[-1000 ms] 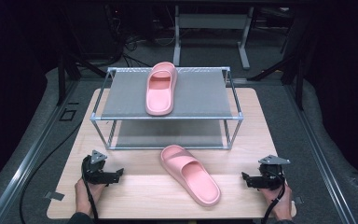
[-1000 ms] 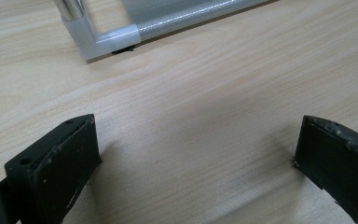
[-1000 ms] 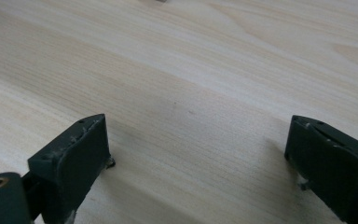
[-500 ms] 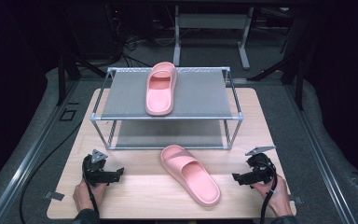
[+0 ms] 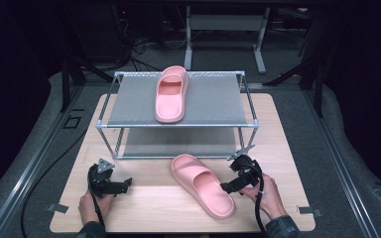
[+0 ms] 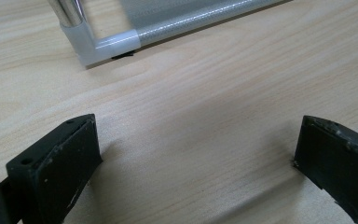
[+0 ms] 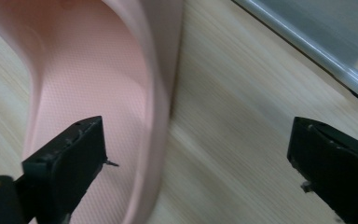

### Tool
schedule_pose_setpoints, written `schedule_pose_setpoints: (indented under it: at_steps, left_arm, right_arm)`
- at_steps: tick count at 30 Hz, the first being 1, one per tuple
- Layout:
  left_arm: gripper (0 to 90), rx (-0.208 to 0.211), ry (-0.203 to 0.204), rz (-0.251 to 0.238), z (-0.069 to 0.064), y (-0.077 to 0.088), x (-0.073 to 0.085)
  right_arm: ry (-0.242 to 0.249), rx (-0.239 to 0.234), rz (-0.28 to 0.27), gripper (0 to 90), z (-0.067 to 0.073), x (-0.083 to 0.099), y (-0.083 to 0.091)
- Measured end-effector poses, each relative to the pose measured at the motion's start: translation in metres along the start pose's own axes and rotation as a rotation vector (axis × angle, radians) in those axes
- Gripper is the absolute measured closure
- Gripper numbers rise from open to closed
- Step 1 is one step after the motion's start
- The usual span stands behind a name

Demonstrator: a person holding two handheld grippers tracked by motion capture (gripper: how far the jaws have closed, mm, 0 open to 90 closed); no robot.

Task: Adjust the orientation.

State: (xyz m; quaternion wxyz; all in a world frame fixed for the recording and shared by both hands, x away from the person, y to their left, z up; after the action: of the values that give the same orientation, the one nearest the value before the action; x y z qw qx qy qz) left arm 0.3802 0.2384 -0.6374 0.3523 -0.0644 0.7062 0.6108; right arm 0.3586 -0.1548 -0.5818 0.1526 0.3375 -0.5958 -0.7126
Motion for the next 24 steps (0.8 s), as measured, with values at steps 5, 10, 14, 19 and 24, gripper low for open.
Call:
schedule_pose_setpoints:
  at_steps: [5, 10, 14, 19, 24]
  left_arm:
    - [0.0, 0.0, 0.0, -0.001, 0.0, 0.0, 0.0]
    - [0.0, 0.0, -0.001, 0.001, 0.0, 0.0, 0.0]
    - [0.0, 0.0, -0.002, 0.001, 0.0, 0.0, 0.0]
    - [0.0, 0.001, -0.002, 0.001, 0.0, 0.0, 0.0]
    - [0.0, 0.001, -0.002, 0.001, 0.0, 0.0, 0.0]
  right_arm:
    - [0.04, -0.001, 0.026, 0.0, 0.012, -0.018, -0.006]
    - [0.066, -0.014, 0.068, 2.6, 0.02, -0.032, -0.011]
    - [0.078, -0.013, 0.07, 17.9, 0.022, -0.043, -0.015]
    - [0.073, -0.01, 0.113, 39.6, 0.022, -0.052, -0.023]
    - [0.068, -0.011, 0.128, 54.5, 0.022, -0.055, -0.028]
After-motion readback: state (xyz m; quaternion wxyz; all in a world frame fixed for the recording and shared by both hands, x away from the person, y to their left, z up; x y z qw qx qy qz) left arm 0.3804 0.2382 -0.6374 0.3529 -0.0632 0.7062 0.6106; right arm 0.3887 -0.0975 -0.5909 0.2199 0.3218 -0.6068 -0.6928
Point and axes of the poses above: each handheld gripper's, and its own axes: y roughly backward along the jaws, x roughly out of its underside, z roughly to its left, the point moved 9 cm from there along -y, roughly forward along the jaws, and after that the axes turned 10 degrees about z, right-handed, at the moved point
